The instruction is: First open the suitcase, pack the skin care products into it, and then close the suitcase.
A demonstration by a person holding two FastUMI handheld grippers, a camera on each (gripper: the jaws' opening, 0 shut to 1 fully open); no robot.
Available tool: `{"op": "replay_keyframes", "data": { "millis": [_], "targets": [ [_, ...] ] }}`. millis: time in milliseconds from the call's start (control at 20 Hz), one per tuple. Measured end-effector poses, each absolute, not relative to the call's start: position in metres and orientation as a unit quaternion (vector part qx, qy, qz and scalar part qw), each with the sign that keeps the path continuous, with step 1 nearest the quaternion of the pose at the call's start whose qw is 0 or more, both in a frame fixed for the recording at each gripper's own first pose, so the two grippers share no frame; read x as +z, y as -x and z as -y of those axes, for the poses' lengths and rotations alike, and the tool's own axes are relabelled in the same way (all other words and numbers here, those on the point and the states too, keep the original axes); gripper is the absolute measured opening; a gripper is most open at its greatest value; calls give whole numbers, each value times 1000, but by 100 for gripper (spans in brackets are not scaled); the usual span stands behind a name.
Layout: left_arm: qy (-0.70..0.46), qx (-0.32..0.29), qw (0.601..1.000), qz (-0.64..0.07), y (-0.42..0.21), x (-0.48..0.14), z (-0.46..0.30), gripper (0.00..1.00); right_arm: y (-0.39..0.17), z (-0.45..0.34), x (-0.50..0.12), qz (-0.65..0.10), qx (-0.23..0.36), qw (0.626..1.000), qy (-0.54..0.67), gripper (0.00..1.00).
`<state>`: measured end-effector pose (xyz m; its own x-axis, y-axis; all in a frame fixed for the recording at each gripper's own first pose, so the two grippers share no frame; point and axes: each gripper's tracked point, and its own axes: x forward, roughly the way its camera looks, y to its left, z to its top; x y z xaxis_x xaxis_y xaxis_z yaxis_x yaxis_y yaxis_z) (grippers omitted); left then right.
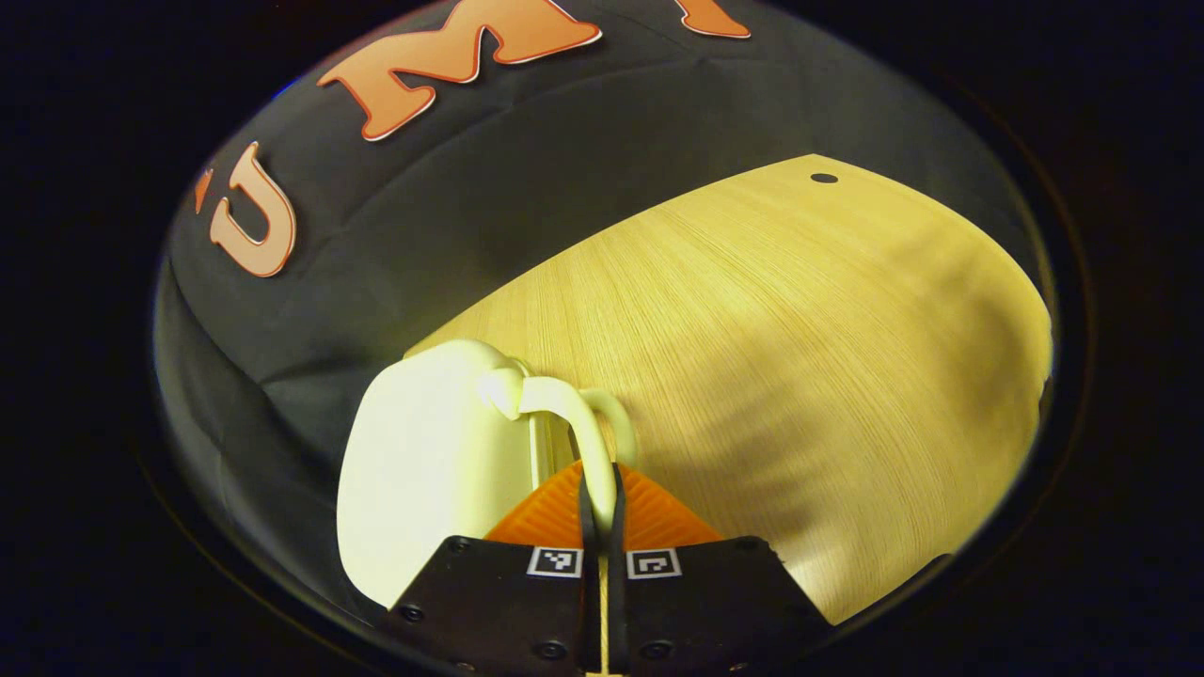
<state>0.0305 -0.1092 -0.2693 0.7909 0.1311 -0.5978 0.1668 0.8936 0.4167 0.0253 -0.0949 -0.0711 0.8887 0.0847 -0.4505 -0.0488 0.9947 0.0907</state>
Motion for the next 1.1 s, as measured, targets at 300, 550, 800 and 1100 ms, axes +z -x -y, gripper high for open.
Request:
{"op": "replay_keyframes", "data": {
  "millis": [300,550,800,1100],
  "targets": [
    [-212,-7,922,-323,-32,-276,124,14,-34,77,-86,-238,43,970,-30,95],
    [-164,-30,947,-274,-49,-239,146,95,-47,44,-73,-216,51,974,-33,95],
    [-83,-33,985,-150,-36,-116,150,99,-50,19,-34,-168,56,984,-24,95],
    [-7,7,1000,-23,35,-20,134,99,-48,-4,42,-60,58,996,-10,95]
  ]
}}
